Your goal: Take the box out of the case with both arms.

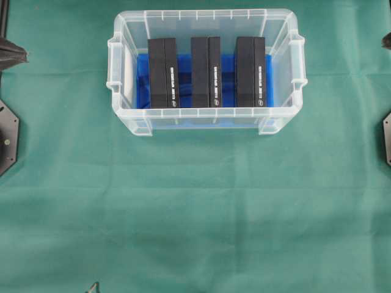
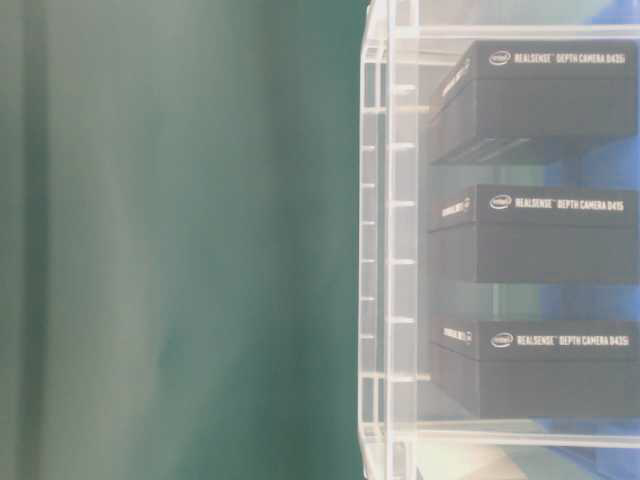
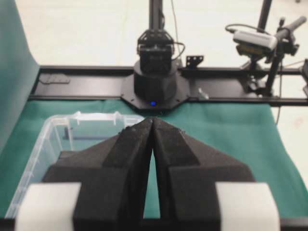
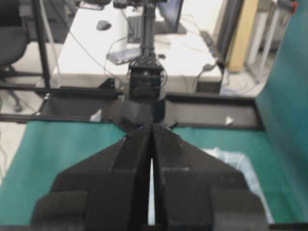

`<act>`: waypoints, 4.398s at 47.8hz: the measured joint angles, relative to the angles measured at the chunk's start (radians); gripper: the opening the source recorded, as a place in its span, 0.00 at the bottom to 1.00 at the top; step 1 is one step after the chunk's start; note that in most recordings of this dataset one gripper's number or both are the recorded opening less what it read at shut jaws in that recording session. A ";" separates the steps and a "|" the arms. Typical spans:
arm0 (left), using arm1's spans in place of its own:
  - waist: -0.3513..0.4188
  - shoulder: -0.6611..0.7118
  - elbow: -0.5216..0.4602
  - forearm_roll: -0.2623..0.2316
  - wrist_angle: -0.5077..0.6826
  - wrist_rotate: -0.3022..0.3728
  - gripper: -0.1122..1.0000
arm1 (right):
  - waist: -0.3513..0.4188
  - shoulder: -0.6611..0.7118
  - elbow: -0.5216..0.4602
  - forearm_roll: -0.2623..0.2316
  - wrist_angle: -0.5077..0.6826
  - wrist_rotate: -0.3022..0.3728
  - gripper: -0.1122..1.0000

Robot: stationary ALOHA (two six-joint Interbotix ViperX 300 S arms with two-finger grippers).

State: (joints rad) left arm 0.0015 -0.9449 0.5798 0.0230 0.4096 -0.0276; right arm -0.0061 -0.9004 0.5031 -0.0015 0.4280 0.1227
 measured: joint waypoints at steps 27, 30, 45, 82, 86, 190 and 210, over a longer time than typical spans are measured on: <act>-0.032 0.117 -0.156 0.000 0.798 -0.232 0.10 | 0.000 0.176 -0.161 -0.003 0.963 0.095 0.10; -0.043 0.138 -0.175 0.000 0.891 -0.247 0.10 | 0.000 0.206 -0.178 -0.003 1.057 0.097 0.10; -0.069 0.199 -0.199 -0.002 1.100 -0.253 0.10 | 0.000 0.265 -0.218 -0.011 1.201 0.107 0.10; -0.057 0.227 -0.201 0.008 1.143 -1.307 0.10 | -0.009 0.330 -0.218 -0.097 1.207 1.127 0.10; -0.057 0.232 -0.201 0.008 1.169 -1.420 0.10 | -0.011 0.331 -0.218 -0.100 1.207 1.236 0.10; 0.341 0.282 -0.199 0.017 1.184 -1.161 0.89 | -0.400 0.397 -0.133 -0.146 1.117 1.069 0.97; 0.345 0.222 -0.179 0.018 1.120 -1.215 0.89 | -0.399 0.397 -0.132 -0.140 1.100 1.071 0.97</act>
State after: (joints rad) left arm 0.3467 -0.7225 0.4004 0.0414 1.5294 -1.2425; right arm -0.4050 -0.5031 0.3712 -0.1411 1.5278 1.1934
